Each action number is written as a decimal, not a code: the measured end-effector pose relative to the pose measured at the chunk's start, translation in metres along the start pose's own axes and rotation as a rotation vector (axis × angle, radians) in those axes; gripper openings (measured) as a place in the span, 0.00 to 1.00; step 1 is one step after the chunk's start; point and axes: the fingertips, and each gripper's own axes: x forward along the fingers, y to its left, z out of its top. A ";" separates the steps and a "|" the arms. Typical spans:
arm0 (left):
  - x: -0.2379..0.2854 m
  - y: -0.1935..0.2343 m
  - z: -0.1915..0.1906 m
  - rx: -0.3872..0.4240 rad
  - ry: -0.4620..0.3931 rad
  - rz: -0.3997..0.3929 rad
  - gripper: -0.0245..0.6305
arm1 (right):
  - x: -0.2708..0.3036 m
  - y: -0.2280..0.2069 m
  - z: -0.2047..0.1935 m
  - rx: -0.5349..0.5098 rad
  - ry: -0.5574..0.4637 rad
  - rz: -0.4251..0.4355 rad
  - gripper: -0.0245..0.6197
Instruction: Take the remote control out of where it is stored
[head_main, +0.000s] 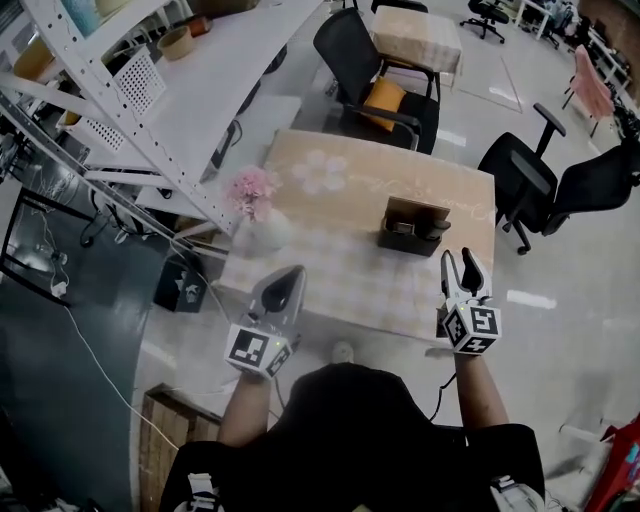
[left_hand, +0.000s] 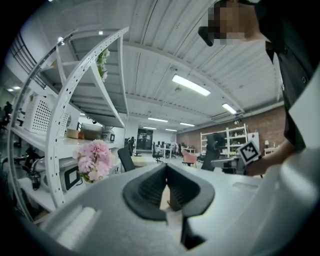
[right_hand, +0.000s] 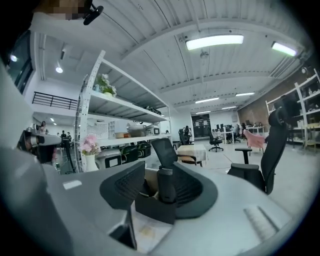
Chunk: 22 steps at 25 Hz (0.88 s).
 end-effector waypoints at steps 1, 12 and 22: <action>0.001 0.004 -0.001 0.000 0.000 0.000 0.04 | 0.006 -0.001 -0.004 -0.001 0.008 -0.011 0.30; 0.015 0.022 -0.035 -0.019 0.102 -0.023 0.04 | 0.066 -0.016 -0.038 0.024 0.059 -0.095 0.45; 0.028 0.031 -0.044 -0.003 0.158 0.022 0.04 | 0.108 -0.026 -0.056 0.053 0.083 -0.115 0.49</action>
